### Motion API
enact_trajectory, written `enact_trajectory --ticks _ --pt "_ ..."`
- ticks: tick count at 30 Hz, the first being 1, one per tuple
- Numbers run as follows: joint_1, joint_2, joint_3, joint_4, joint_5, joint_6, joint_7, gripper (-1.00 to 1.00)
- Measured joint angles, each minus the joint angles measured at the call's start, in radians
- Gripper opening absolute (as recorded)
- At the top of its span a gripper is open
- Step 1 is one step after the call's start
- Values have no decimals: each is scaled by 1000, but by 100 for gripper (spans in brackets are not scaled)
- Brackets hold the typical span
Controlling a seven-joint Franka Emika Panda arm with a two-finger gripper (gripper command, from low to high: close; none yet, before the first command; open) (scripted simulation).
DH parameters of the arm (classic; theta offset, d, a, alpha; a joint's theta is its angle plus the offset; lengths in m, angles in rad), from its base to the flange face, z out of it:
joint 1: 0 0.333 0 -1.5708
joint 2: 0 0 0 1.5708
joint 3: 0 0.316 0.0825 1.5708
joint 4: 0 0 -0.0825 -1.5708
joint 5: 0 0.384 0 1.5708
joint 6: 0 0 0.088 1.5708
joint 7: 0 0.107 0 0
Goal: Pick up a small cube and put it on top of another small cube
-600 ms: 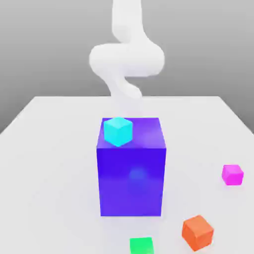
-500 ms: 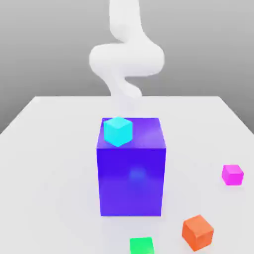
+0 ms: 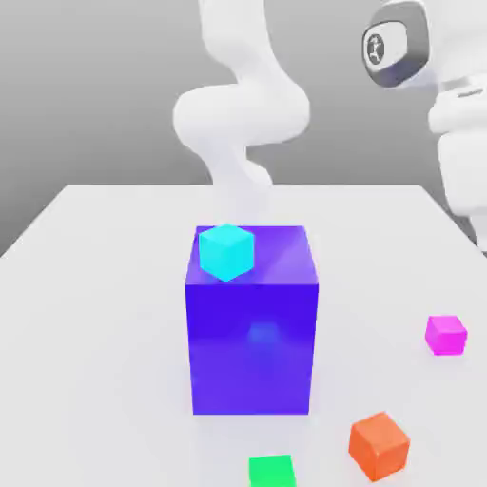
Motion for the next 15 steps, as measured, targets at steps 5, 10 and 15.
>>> enact_trajectory --ticks 5,10,15 --pt "101 152 74 -66 -63 87 -59 0" --pt "196 310 76 -118 -223 177 -37 0" --pt "293 489 -41 -88 -352 313 50 0"
